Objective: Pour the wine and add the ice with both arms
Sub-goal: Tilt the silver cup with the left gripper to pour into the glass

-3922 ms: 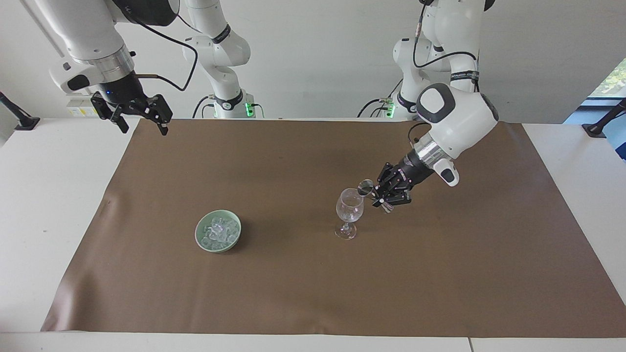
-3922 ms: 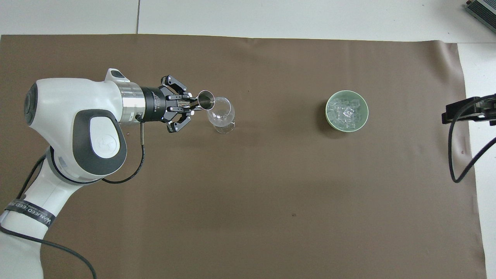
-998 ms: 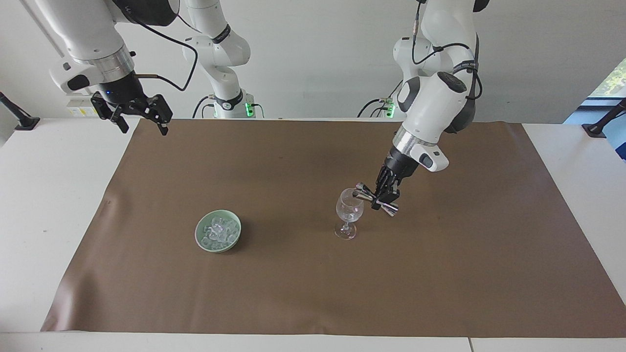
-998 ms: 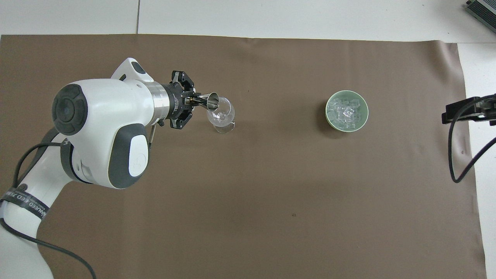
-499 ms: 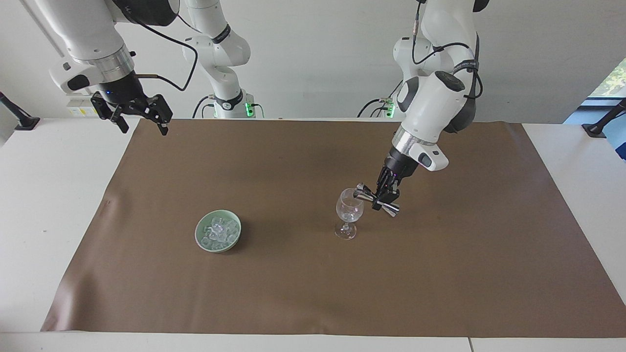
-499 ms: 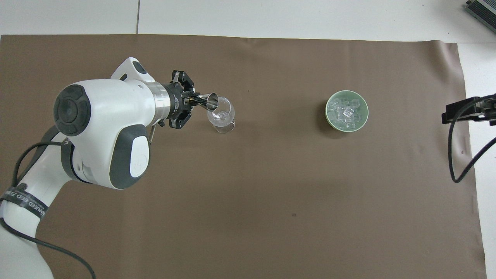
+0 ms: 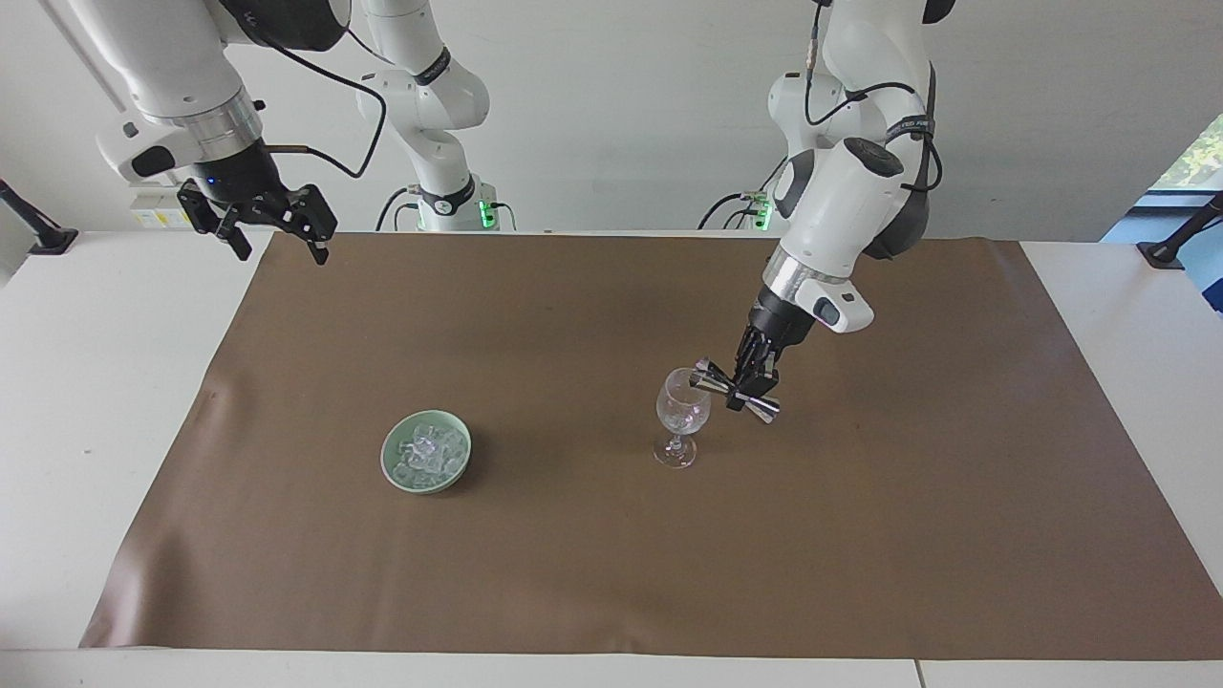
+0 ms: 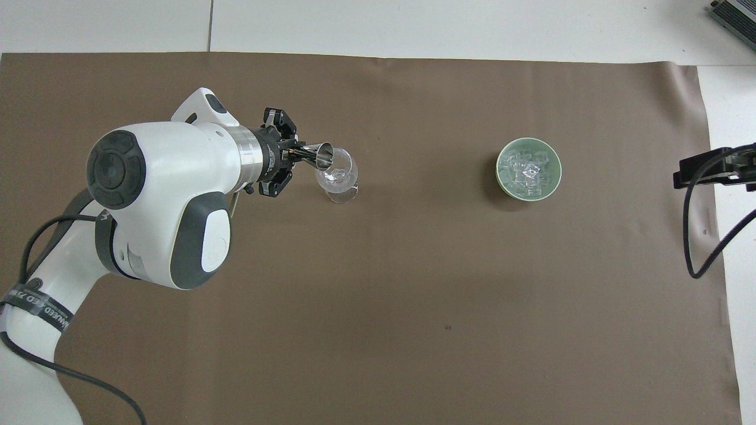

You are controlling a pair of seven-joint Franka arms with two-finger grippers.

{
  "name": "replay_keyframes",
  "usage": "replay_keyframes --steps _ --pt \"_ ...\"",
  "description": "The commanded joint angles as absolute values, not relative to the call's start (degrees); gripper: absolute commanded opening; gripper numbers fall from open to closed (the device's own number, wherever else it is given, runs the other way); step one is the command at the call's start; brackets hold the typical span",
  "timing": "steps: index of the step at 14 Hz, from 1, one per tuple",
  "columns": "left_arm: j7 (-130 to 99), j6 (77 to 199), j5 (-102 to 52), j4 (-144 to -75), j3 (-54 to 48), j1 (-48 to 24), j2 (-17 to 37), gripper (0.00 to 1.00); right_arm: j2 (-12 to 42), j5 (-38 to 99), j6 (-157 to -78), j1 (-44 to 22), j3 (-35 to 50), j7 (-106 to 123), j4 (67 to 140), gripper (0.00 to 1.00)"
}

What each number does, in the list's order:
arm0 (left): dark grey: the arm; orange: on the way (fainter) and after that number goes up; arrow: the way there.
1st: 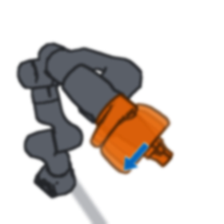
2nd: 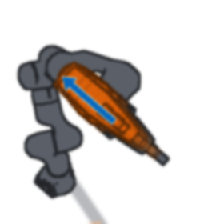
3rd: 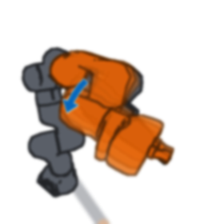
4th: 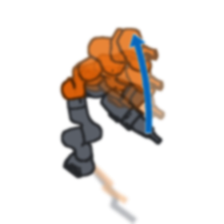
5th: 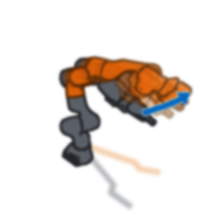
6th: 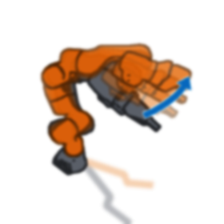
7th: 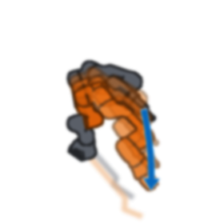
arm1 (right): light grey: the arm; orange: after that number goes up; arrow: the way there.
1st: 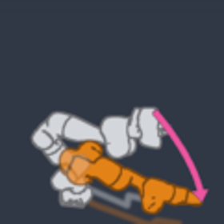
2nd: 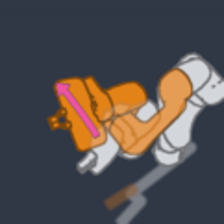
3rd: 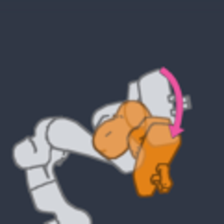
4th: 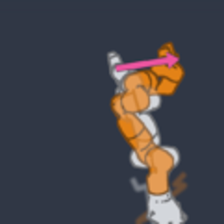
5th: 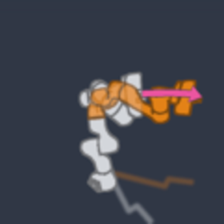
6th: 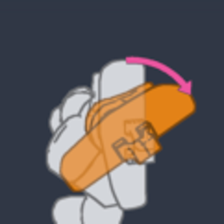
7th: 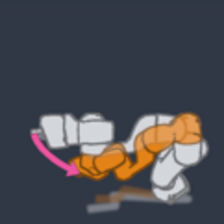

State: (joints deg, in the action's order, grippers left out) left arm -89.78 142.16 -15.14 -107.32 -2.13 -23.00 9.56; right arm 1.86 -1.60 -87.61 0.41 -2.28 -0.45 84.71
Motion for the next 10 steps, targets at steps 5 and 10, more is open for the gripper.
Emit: replay_keyframes --steps 5,10 --pt "-93.2 142.6 -11.0 -107.1 -1.1 -24.3 9.0 0.0 1.0 -0.9 -87.9 0.6 -2.4 0.9 85.8 1.0" --pt "-94.5 142.2 -7.8 -107.0 -1.1 -24.3 9.0 0.0 1.0 -0.9 -87.9 0.6 -2.4 0.9 85.8 1.0"
